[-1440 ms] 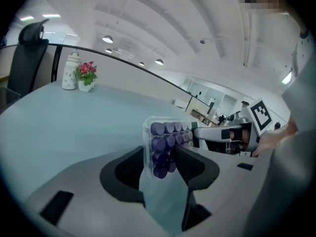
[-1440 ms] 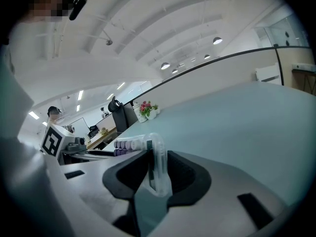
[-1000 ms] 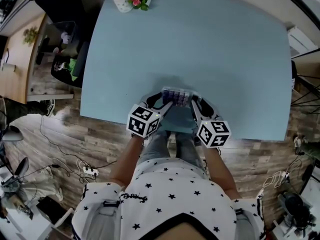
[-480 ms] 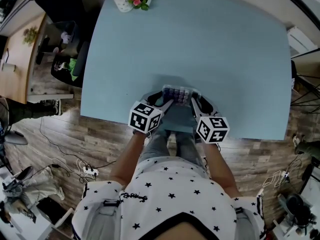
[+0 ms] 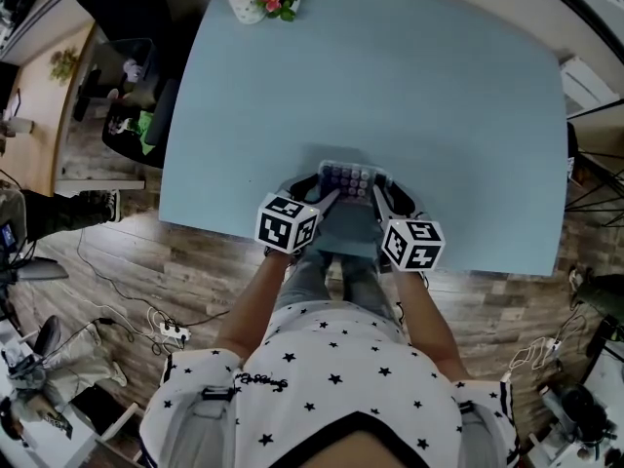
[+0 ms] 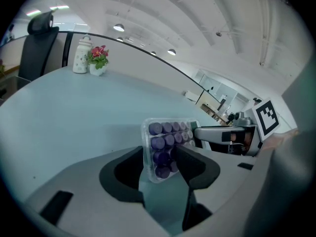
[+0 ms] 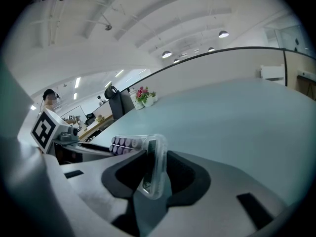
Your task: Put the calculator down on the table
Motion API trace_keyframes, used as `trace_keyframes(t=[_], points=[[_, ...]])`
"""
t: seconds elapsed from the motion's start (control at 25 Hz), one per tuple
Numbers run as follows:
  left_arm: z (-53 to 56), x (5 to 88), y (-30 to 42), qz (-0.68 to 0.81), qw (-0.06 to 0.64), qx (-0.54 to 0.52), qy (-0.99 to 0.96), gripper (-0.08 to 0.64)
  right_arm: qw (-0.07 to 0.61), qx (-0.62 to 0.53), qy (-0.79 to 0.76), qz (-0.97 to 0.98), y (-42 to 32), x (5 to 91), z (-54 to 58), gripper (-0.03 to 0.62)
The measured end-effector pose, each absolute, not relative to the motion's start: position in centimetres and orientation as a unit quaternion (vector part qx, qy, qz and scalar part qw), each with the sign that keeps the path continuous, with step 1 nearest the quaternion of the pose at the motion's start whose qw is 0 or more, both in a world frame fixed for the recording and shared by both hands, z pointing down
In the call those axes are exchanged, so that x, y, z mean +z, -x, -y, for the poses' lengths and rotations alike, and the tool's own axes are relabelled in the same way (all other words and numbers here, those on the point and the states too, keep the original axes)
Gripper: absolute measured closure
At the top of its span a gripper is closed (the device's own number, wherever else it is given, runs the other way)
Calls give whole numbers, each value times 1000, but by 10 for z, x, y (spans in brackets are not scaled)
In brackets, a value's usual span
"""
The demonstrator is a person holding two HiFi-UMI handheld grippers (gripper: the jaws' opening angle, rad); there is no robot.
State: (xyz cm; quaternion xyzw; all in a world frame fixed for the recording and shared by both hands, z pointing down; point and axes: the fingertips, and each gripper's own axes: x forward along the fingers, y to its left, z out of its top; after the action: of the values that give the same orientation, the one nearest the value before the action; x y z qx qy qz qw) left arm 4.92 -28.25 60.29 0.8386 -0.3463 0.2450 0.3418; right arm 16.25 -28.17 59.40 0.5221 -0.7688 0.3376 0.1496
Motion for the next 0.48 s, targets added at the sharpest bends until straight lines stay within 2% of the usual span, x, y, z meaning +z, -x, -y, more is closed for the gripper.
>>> trace_keyframes(t=[0.48], points=[[289, 606, -48, 381, 340, 241, -826, 330, 172, 328, -524, 767, -164, 601, 290, 456]])
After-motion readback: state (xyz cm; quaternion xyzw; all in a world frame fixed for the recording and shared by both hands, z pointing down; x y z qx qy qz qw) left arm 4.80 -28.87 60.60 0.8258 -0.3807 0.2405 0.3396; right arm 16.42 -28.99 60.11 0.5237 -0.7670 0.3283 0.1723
